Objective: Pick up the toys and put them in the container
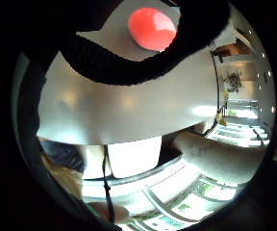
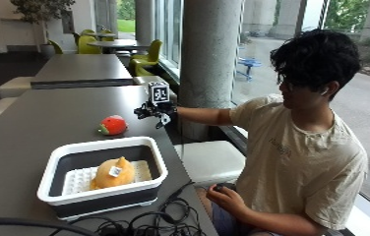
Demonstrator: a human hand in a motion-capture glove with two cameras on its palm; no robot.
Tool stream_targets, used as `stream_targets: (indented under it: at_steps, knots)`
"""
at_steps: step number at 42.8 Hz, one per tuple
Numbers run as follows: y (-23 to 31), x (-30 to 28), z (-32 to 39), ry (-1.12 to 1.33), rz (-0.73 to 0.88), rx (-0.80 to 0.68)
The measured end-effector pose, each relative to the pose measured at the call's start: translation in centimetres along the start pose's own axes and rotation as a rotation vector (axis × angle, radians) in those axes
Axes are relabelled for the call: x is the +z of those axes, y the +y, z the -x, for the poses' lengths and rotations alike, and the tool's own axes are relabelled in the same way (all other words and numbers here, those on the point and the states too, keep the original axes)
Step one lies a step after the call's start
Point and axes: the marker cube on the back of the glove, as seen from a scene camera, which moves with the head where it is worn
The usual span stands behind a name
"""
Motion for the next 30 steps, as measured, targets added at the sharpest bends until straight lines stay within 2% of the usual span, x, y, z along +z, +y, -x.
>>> stream_targets:
  at_steps: [9, 18, 30]
  knots:
    - [0.35, 0.11, 0.02, -0.044, -0.006, -0.038]
    - [0.77, -0.27, -0.60, 0.018, 0.002, 0.010]
    - [0.72, -0.54, 0.12, -0.055, -0.017, 0.011]
